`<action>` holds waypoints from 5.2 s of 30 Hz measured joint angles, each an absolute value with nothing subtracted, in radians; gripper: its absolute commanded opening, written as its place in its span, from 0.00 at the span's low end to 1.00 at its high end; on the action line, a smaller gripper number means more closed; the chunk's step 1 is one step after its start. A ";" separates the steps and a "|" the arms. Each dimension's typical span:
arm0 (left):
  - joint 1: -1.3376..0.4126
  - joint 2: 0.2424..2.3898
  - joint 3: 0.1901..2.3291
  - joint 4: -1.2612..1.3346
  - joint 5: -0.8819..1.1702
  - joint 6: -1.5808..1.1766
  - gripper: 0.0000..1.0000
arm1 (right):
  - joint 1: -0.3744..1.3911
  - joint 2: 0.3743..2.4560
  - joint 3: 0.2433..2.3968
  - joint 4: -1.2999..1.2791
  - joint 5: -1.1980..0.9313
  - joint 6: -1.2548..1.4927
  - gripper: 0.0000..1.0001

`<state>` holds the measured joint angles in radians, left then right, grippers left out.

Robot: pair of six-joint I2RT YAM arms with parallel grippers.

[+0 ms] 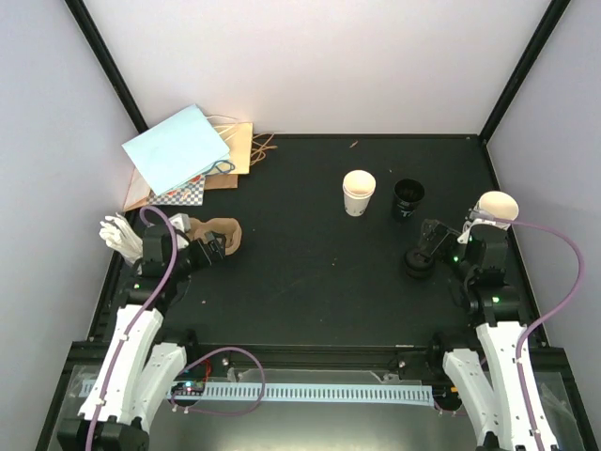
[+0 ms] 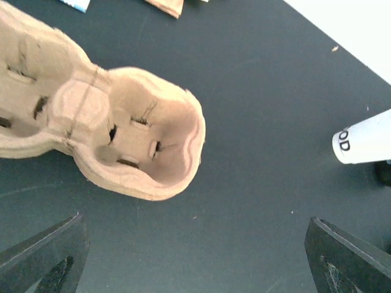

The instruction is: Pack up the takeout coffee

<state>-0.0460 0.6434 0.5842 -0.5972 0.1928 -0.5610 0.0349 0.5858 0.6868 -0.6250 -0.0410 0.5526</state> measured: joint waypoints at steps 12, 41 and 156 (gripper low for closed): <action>-0.046 0.878 0.743 -0.621 0.271 -0.452 0.99 | 0.035 0.760 0.752 -0.682 -0.078 0.532 1.00; -0.045 1.915 1.968 -0.892 -0.099 -0.212 0.99 | 0.035 0.659 0.756 -0.709 -0.307 0.469 1.00; -0.277 1.463 1.716 -0.659 -0.459 -0.039 0.02 | 0.035 0.668 0.824 -0.686 -0.562 0.451 1.00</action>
<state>-0.2768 1.4631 1.7164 -0.6590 -0.4591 -0.0387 0.0353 0.6682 0.8238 -0.6861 -0.5621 0.4515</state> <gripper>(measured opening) 0.015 0.999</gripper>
